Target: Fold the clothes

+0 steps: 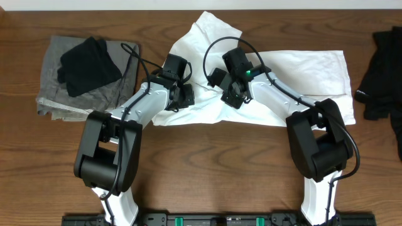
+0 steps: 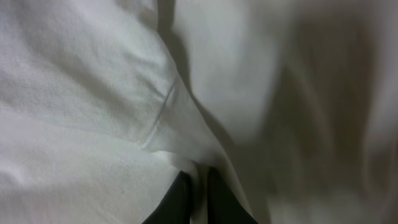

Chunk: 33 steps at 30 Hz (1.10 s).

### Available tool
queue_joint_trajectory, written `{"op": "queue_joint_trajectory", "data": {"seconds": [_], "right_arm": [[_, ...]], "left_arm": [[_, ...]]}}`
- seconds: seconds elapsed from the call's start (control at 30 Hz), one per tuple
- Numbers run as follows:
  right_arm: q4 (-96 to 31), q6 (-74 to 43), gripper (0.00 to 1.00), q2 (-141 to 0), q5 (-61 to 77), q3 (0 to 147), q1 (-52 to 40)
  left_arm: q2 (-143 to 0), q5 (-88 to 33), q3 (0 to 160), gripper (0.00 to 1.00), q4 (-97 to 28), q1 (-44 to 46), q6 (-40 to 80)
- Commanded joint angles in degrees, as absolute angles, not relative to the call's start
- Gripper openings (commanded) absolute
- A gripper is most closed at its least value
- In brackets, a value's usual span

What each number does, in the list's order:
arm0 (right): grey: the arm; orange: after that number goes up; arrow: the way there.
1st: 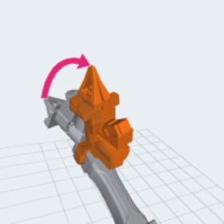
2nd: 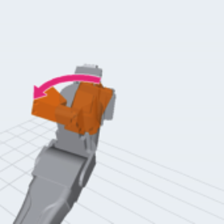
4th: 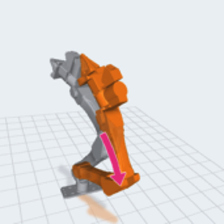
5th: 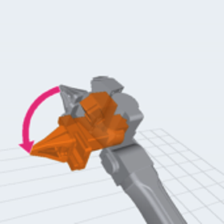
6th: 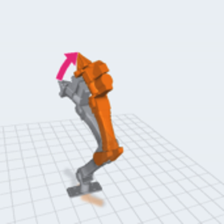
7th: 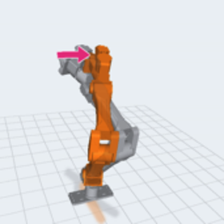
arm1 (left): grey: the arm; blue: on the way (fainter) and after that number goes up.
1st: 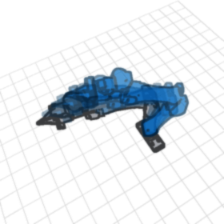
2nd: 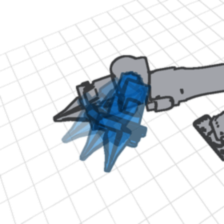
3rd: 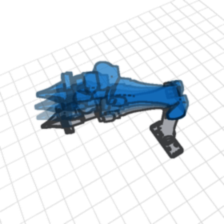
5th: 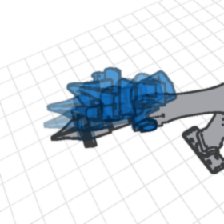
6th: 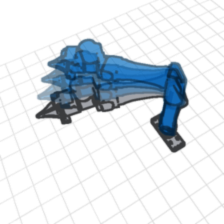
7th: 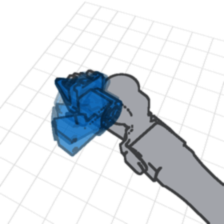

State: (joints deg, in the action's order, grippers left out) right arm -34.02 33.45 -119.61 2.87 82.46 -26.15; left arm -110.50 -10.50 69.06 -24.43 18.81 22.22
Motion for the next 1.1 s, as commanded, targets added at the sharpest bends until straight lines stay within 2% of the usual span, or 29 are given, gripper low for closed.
{"op": "queue_joint_trajectory", "data": {"seconds": [0.0,0.63,0.73,0.93,1.07], "right_arm": [[-34.0,32.8,0.09,-120.3,1.5,83.6,-25.8],[-32.8,32.8,0.01,-120.3,-0.2,84.7,-25.8],[-34.2,32.8,0.03,-119.9,-0.2,85.0,-25.9],[-43.0,31.7,0.18,-117.2,0.5,89.1,-26.3],[-45.8,31.9,0.23,-117.4,1.4,88.9,-26.2]], "left_arm": [[-111.6,-9.8,68.4,0.07,-24.8,18.7,21.5],[-111.6,-9.8,68.4,0.07,-25.2,18.7,21.5],[-111.6,-9.8,68.4,0.07,-25.4,18.7,21.5],[-111.6,-9.8,68.4,0.08,-25.6,18.7,21.5],[-111.6,-9.8,68.4,0.08,-25.6,18.7,21.5]]}}
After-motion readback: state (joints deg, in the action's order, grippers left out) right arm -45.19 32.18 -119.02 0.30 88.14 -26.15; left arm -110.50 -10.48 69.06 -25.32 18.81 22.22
